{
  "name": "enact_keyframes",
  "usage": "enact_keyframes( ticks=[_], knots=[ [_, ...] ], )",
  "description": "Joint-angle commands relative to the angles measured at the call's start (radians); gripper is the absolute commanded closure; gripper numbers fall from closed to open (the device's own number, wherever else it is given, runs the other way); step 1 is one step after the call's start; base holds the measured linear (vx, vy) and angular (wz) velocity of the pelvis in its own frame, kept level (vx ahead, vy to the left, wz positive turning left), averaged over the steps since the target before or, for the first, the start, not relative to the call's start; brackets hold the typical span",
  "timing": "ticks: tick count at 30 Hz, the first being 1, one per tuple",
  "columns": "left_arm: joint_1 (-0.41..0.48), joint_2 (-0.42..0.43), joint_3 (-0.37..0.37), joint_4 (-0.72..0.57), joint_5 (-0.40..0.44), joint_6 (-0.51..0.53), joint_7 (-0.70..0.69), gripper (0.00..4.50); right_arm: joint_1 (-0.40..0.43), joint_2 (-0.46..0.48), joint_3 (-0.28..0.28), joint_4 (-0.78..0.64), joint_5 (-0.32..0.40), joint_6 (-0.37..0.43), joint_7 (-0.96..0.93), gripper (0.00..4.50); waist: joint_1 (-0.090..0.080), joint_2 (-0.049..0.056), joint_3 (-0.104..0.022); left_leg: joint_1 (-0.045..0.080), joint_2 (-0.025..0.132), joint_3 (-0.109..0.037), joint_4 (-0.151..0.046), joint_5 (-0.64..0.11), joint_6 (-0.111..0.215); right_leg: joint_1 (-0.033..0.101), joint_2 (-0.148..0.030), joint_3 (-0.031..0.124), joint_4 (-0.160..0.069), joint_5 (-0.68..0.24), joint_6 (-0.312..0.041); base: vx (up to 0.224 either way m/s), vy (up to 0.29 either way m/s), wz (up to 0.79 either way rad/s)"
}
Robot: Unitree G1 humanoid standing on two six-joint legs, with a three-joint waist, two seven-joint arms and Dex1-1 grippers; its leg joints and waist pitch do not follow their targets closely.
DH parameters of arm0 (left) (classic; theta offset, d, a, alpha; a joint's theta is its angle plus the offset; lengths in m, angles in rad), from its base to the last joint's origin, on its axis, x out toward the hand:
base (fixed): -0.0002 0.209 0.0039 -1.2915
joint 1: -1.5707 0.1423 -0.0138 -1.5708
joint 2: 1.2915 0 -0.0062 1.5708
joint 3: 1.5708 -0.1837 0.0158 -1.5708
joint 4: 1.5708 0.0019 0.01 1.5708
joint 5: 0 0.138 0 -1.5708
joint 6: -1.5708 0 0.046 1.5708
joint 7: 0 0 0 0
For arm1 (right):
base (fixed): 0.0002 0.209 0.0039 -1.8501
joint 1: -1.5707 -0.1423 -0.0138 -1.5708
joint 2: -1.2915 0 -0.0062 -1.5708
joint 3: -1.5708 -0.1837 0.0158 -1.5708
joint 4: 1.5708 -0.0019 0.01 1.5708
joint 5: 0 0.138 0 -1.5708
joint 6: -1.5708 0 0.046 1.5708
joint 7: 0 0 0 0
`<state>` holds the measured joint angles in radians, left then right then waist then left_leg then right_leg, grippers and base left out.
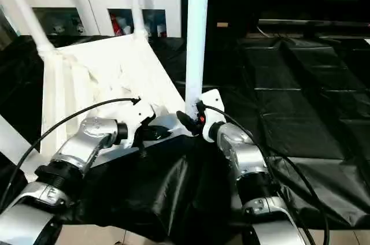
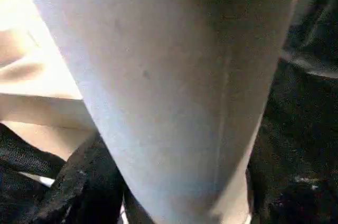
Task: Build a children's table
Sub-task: Rotate leg to tighten
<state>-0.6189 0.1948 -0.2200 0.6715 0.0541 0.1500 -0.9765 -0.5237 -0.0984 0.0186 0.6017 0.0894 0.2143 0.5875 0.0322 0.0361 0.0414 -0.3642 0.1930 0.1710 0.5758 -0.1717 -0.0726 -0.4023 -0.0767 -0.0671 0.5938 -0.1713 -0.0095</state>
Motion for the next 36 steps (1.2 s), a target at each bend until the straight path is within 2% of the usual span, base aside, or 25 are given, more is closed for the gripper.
enact_keyframes(
  ticks=[1,4,6,10,14,15,17,19,20,22,23,26,27,31,32,33,34,36],
  knots=[
    [-0.034,-0.071,-0.032,-0.067,-0.047,-0.038,-0.015,4.5,0.021,0.081,0.111,0.003,0.04,0.044,0.143,1.01,0.001,-0.007,-0.055,0.003,0.028,-0.007,-0.069,-0.295,0.04,0.047,-0.06,0.04,-0.086,-0.322,-0.191,0.0,0.0,0.0],
    [-0.025,-0.051,-0.036,-0.076,-0.053,-0.044,-0.053,4.5,0.034,0.047,0.137,-0.021,0.038,0.043,0.202,0.72,0.004,-0.006,-0.055,0.004,0.029,-0.007,-0.068,-0.291,0.046,0.048,-0.061,0.041,-0.085,-0.311,-0.197,0.0,0.0,0.0],
    [-0.011,-0.019,-0.043,-0.088,-0.053,-0.052,-0.109,4.5,0.051,-0.022,0.176,-0.058,0.03,0.041,0.308,0.39,0.007,-0.005,-0.06,0.002,0.031,-0.005,-0.064,-0.25,0.059,0.052,-0.061,0.042,-0.077,-0.241,-0.214,0.0,0.0,0.0],
    [0.002,0.014,-0.051,-0.094,-0.049,-0.067,-0.156,4.5,0.068,-0.087,0.194,-0.099,0.03,0.038,0.407,0.39,0.014,-0.005,-0.06,0.002,0.033,-0.001,-0.06,-0.221,0.08,0.054,-0.059,0.04,-0.071,-0.18,-0.239,0.0,0.0,0.0],
    [0.022,0.069,-0.061,-0.113,-0.047,-0.071,-0.234,4.5,0.092,-0.163,0.203,-0.151,0.037,0.021,0.531,0.39,0.027,-0.006,-0.056,0.005,0.037,-0.001,-0.064,-0.252,0.074,0.052,-0.061,0.039,-0.075,-0.246,-0.228,0.0,0.0,0.0],
    [0.028,0.083,-0.062,-0.119,-0.047,-0.071,-0.252,4.5,0.098,-0.179,0.204,-0.166,0.044,0.028,0.558,0.39,0.028,-0.01,-0.056,0.006,0.037,0.0,-0.064,-0.255,0.072,0.051,-0.06,0.039,-0.077,-0.257,-0.225,0.0,0.0,0.0],
    [0.033,0.096,-0.065,-0.124,-0.047,-0.067,-0.269,4.5,0.101,-0.191,0.206,-0.173,0.048,0.036,0.576,0.39,0.032,-0.007,-0.055,0.006,0.038,-0.002,-0.067,-0.266,0.062,0.049,-0.061,0.04,-0.077,-0.279,-0.218,0.0,0.0,0.0],
    [0.045,0.13,-0.072,-0.138,-0.047,-0.058,-0.306,4.5,0.105,-0.214,0.212,-0.182,0.055,0.05,0.608,0.53,0.032,-0.008,-0.055,0.006,0.038,-0.003,-0.067,-0.268,0.056,0.049,-0.061,0.041,-0.076,-0.282,-0.218,0.0,0.0,0.0],
    [0.051,0.14,-0.072,-0.144,-0.05,-0.054,-0.317,4.5,0.106,-0.215,0.211,-0.184,0.057,0.054,0.613,0.62,0.032,-0.012,-0.055,0.005,0.038,-0.003,-0.067,-0.265,0.057,0.05,-0.062,0.041,-0.075,-0.281,-0.217,0.0,0.0,0.0],
    [0.053,0.144,-0.072,-0.147,-0.051,-0.053,-0.321,4.5,0.106,-0.215,0.21,-0.184,0.058,0.056,0.614,0.73,0.031,-0.01,-0.056,0.004,0.037,-0.002,-0.066,-0.256,0.058,0.049,-0.062,0.041,-0.075,-0.274,-0.218,0.0,0.0,0.0],
    [0.057,0.149,-0.07,-0.151,-0.055,-0.05,-0.325,4.5,0.106,-0.214,0.21,-0.186,0.061,0.064,0.619,0.88,0.03,-0.016,-0.056,0.004,0.037,-0.002,-0.066,-0.25,0.059,0.049,-0.061,0.041,-0.074,-0.27,-0.218,0.0,0.0,0.0],
    [0.061,0.153,-0.067,-0.157,-0.057,-0.048,-0.326,4.5,0.105,-0.208,0.212,-0.183,0.06,0.066,0.619,1.08,0.031,-0.014,-0.056,0.005,0.037,-0.002,-0.065,-0.238,0.057,0.048,-0.062,0.041,-0.073,-0.268,-0.218,0.0,0.0,0.0],
    [0.062,0.151,-0.063,-0.159,-0.058,-0.047,-0.32,4.5,0.104,-0.202,0.212,-0.179,0.058,0.065,0.615,1.19,0.031,-0.018,-0.057,0.004,0.037,-0.002,-0.065,-0.235,0.058,0.049,-0.062,0.041,-0.073,-0.264,-0.218,0.0,0.0,0.0],
    [0.061,0.147,-0.057,-0.158,-0.06,-0.046,-0.308,4.5,0.102,-0.187,0.21,-0.171,0.056,0.063,0.599,1.42,0.032,-0.019,-0.056,0.004,0.036,-0.001,-0.064,-0.232,0.057,0.049,-0.063,0.042,-0.073,-0.269,-0.216,0.0,0.0,0.0],
    [0.057,0.14,-0.052,-0.156,-0.062,-0.044,-0.287,4.5,0.101,-0.178,0.206,-0.166,0.059,0.068,0.583,1.66,0.031,-0.019,-0.056,0.004,0.036,-0.002,-0.065,-0.231,0.056,0.049,-0.063,0.041,-0.073,-0.272,-0.214,0.0,0.0,0.0],
    [0.051,0.131,-0.045,-0.15,-0.061,-0.043,-0.262,4.5,0.101,-0.168,0.202,-0.161,0.059,0.071,0.565,1.66,0.031,-0.023,-0.055,0.004,0.036,-0.001,-0.065,-0.233,0.057,0.048,-0.063,0.041,-0.074,-0.277,-0.213,0.0,0.0,0.0],
    [0.041,0.116,-0.034,-0.14,-0.06,-0.04,-0.228,4.5,0.101,-0.154,0.197,-0.153,0.056,0.071,0.538,1.71,0.032,-0.021,-0.054,0.005,0.036,-0.002,-0.066,-0.241,0.054,0.047,-0.064,0.041,-0.075,-0.294,-0.209,0.0,0.0,0.0],
    [0.018,0.084,-0.012,-0.116,-0.057,-0.035,-0.151,4.5,0.097,-0.119,0.183,-0.125,0.045,0.075,0.458,1.83,0.03,-0.025,-0.051,0.007,0.035,-0.003,-0.067,-0.262,0.045,0.043,-0.066,0.042,-0.081,-0.347,-0.196,0.0,0.0,0.0]
  ],
)
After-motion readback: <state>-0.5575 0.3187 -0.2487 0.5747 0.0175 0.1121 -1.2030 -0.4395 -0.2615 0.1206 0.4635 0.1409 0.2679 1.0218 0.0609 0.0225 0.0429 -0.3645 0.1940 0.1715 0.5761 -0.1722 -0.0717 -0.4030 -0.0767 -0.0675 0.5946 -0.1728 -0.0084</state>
